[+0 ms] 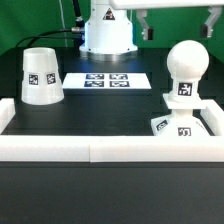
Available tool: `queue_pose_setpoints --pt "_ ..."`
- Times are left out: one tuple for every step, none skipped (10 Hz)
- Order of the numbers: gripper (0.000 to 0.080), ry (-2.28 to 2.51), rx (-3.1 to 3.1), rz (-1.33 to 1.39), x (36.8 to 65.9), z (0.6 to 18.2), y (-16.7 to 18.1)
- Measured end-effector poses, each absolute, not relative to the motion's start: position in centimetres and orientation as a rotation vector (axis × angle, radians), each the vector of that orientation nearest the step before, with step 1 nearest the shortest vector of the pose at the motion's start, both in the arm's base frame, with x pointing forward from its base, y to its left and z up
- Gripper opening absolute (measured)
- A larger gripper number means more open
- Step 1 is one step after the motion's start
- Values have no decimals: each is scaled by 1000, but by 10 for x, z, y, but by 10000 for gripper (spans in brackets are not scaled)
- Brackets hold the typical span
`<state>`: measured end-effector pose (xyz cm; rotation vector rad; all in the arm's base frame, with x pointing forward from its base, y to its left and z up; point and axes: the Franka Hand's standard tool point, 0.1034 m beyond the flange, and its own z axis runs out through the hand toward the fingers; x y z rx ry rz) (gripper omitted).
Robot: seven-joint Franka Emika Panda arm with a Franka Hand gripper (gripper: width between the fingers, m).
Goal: Assemble lamp
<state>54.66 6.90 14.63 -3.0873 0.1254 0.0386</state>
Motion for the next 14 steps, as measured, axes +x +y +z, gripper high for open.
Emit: queue_pose_setpoints --pt "699 134 -3089 43 539 143 61" --pt "699 133 -3092 41 533 139 52" --pt "699 111 -3098 37 527 133 40" --pt "699 99 -3105 29 521 126 25" --pt "699 104 -3110 25 516 121 13" --pt "699 77 -3116 17 513 118 2" --pt "699 76 -3118 14 513 118 -3" --pt "699 70 -3118 14 513 118 -1" --pt "699 68 -3118 15 513 117 -1" --pt "699 68 -3118 15 513 117 -1" --pt "699 68 -3118 16 513 117 -1" --pt "699 68 -3118 16 513 117 -1" --pt "699 65 -3119 15 509 116 -4" --pt "699 83 -3122 28 492 111 -15"
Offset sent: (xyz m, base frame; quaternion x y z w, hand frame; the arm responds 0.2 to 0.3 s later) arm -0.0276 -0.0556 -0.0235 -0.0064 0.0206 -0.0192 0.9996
